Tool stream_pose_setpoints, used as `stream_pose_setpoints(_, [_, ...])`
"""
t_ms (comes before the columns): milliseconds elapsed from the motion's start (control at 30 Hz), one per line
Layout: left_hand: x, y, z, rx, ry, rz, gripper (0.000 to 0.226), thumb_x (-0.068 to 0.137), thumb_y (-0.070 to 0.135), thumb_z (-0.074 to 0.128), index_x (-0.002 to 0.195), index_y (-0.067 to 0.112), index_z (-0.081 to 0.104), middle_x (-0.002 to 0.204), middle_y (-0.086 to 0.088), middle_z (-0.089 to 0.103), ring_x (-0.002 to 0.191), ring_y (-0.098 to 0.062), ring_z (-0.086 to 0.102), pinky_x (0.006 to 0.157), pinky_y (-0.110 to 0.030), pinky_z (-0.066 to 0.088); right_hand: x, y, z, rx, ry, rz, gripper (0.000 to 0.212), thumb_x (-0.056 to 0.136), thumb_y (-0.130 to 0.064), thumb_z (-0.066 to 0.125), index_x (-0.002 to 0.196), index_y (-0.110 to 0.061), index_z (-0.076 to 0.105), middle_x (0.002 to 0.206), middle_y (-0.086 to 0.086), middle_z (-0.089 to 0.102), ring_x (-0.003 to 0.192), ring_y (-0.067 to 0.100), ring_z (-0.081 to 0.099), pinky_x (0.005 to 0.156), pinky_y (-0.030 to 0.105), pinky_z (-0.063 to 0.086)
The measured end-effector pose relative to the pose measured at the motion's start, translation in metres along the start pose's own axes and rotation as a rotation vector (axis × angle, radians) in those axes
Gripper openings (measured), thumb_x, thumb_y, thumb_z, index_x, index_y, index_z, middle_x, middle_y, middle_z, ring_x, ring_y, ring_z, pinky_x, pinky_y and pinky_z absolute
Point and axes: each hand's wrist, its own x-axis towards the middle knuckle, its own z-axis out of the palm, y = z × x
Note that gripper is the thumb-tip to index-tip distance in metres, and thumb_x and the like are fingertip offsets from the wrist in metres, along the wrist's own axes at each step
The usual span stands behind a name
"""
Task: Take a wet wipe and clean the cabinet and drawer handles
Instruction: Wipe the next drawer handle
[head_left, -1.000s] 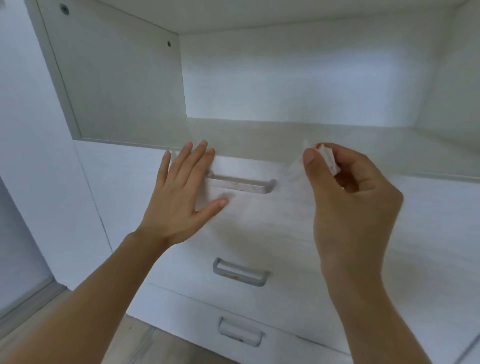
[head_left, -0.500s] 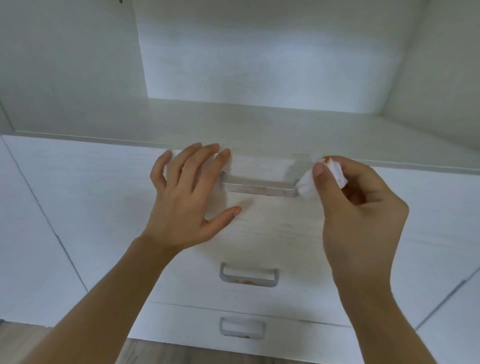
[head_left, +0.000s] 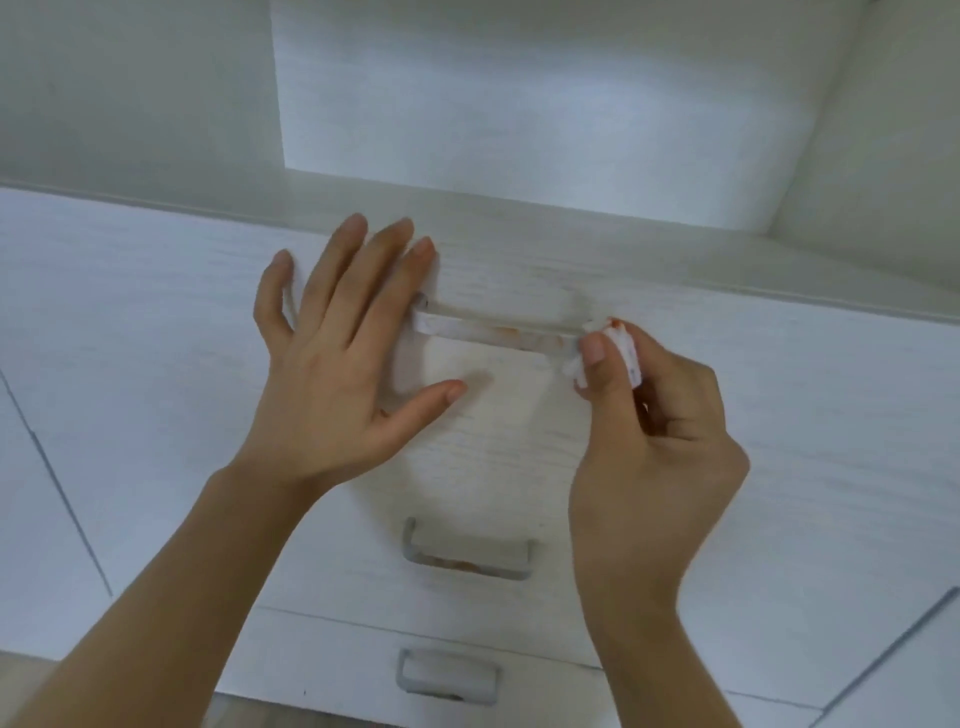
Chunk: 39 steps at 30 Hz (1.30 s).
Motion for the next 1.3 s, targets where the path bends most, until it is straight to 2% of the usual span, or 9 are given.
stream_pose_setpoints(133, [-0.007,-0.001,0.008,-0.007,-0.027,-0.020,0.086,0.088,0.068,0.036,0.150,0.012,0.016,0.156,-0.014,0.009,0.145,-0.019,-0.005,0.114,-0.046,-0.009,0.009,0.000,0.000,0.012,0.013,0.056,0.012,0.084,-0.019,0.068,0.095,-0.019,0.073,0.088,-0.002,0.067,0.083,0.006,0.064,0.075,0.010,0.047])
stream_pose_setpoints(300, [-0.021,0.001,0.016,-0.040,-0.019,-0.121,0.089,0.085,0.070,0.041,0.153,0.024,0.007,0.153,-0.023,-0.005,0.143,-0.022,-0.013,0.114,-0.042,-0.012,-0.011,-0.007,0.001,-0.049,-0.068,-0.027,0.008,0.084,-0.014,0.067,0.088,-0.015,0.074,0.085,-0.003,0.066,0.080,-0.001,0.061,0.073,0.006,0.043])
stream_pose_setpoints(400, [-0.024,0.000,0.015,-0.040,-0.027,-0.104,0.089,0.084,0.071,0.040,0.153,0.025,0.007,0.155,-0.022,-0.004,0.144,-0.025,-0.012,0.115,-0.045,-0.010,-0.017,-0.005,0.002,0.006,0.037,-0.013,0.008,0.083,-0.017,0.067,0.088,-0.016,0.074,0.085,-0.004,0.066,0.078,0.002,0.061,0.071,0.008,0.044])
stream_pose_setpoints(500, [-0.027,-0.004,0.013,-0.040,-0.016,-0.080,0.086,0.086,0.071,0.038,0.152,0.021,0.015,0.156,-0.021,0.001,0.145,-0.029,-0.007,0.115,-0.050,-0.004,-0.014,-0.002,0.002,-0.008,0.158,-0.098,0.011,0.085,-0.017,0.067,0.094,-0.017,0.073,0.092,-0.005,0.066,0.087,0.002,0.063,0.076,0.013,0.048])
stream_pose_setpoints(700, [-0.028,-0.002,0.014,-0.020,-0.046,-0.085,0.091,0.082,0.071,0.040,0.153,0.022,0.011,0.157,-0.019,-0.002,0.144,-0.030,-0.011,0.114,-0.052,-0.007,-0.005,0.012,0.011,-0.251,0.053,-0.464,0.014,0.084,-0.009,0.069,0.098,-0.011,0.072,0.095,-0.001,0.065,0.091,0.019,0.060,0.081,0.017,0.047])
stream_pose_setpoints(900, [-0.027,-0.001,0.017,-0.069,-0.033,-0.109,0.095,0.077,0.070,0.043,0.153,0.025,0.008,0.157,-0.016,-0.004,0.143,-0.026,-0.016,0.113,-0.048,-0.014,0.010,0.023,0.004,-0.421,-0.004,-0.776,0.012,0.085,-0.008,0.069,0.097,-0.007,0.072,0.097,-0.003,0.065,0.090,0.022,0.057,0.084,0.015,0.043])
stream_pose_setpoints(1133, [-0.026,-0.002,0.021,-0.077,-0.020,-0.110,0.096,0.075,0.071,0.044,0.153,0.026,0.010,0.157,-0.014,-0.004,0.143,-0.023,-0.018,0.113,-0.046,-0.015,0.022,0.017,-0.003,-0.484,-0.154,-0.866,0.011,0.087,-0.008,0.067,0.097,-0.008,0.072,0.095,-0.005,0.066,0.086,0.021,0.058,0.086,0.010,0.038])
stream_pose_setpoints(1233, [-0.026,-0.003,0.021,-0.085,-0.013,-0.110,0.095,0.076,0.072,0.043,0.153,0.026,0.011,0.157,-0.013,-0.004,0.143,-0.023,-0.018,0.114,-0.045,-0.015,0.024,0.016,-0.005,-0.424,-0.164,-0.822,0.011,0.088,-0.013,0.065,0.098,-0.015,0.069,0.096,-0.011,0.064,0.088,0.018,0.059,0.084,0.011,0.039])
stream_pose_setpoints(1300, [-0.026,-0.003,0.022,-0.089,-0.010,-0.109,0.094,0.076,0.073,0.042,0.153,0.026,0.012,0.157,-0.013,-0.003,0.143,-0.023,-0.017,0.114,-0.046,-0.015,0.024,0.019,-0.011,-0.506,-0.177,-0.863,0.016,0.090,-0.017,0.062,0.105,-0.016,0.066,0.102,-0.011,0.062,0.092,0.018,0.056,0.086,0.015,0.041])
